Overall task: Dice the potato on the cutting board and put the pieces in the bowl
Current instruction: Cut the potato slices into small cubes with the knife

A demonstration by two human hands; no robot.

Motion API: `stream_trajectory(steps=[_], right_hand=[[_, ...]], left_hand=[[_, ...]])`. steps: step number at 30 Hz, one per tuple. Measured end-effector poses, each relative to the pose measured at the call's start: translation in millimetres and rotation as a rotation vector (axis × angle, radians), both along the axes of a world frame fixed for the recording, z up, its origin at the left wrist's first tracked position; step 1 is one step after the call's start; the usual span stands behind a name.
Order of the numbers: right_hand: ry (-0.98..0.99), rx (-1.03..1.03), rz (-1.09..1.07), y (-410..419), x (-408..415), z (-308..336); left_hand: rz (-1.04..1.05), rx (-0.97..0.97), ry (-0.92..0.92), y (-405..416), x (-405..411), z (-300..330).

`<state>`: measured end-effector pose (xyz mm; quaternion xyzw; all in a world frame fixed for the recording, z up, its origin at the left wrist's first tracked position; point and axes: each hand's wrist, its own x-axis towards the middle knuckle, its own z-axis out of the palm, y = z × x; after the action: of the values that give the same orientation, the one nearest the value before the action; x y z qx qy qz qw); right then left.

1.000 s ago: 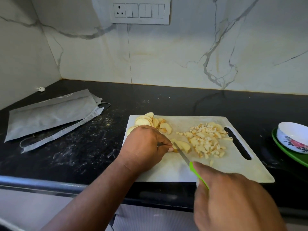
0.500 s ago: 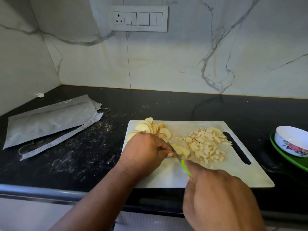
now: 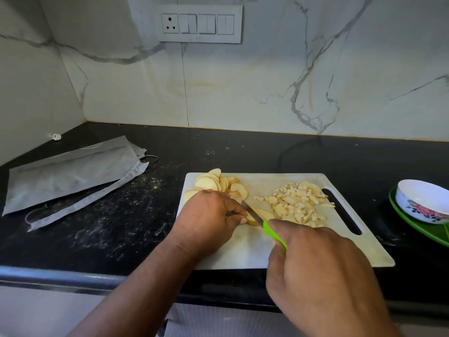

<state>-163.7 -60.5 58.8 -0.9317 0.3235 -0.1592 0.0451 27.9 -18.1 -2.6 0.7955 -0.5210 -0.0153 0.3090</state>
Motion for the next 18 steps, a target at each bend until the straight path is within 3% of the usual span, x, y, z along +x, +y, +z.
stream_trajectory(steps=[7,12,15,18], right_hand=[[0.085,0.063,-0.016,1.3,-11.4,-13.8],[-0.014,0.009,-0.063,8.3,-39.9,-9.9],[-0.246,-0.048,-0.112,-6.6,-44.9,-9.0],[-0.254,0.026,-0.115,-30.1,-22.5,-12.8]], left_hand=[[0.024,0.028,0.018,-2.7,1.4,0.0],[0.028,0.035,0.007,-2.2,2.2,-1.0],[0.028,0.023,0.021,2.3,3.9,-5.0],[0.008,0.019,-0.041,3.1,4.1,-3.3]])
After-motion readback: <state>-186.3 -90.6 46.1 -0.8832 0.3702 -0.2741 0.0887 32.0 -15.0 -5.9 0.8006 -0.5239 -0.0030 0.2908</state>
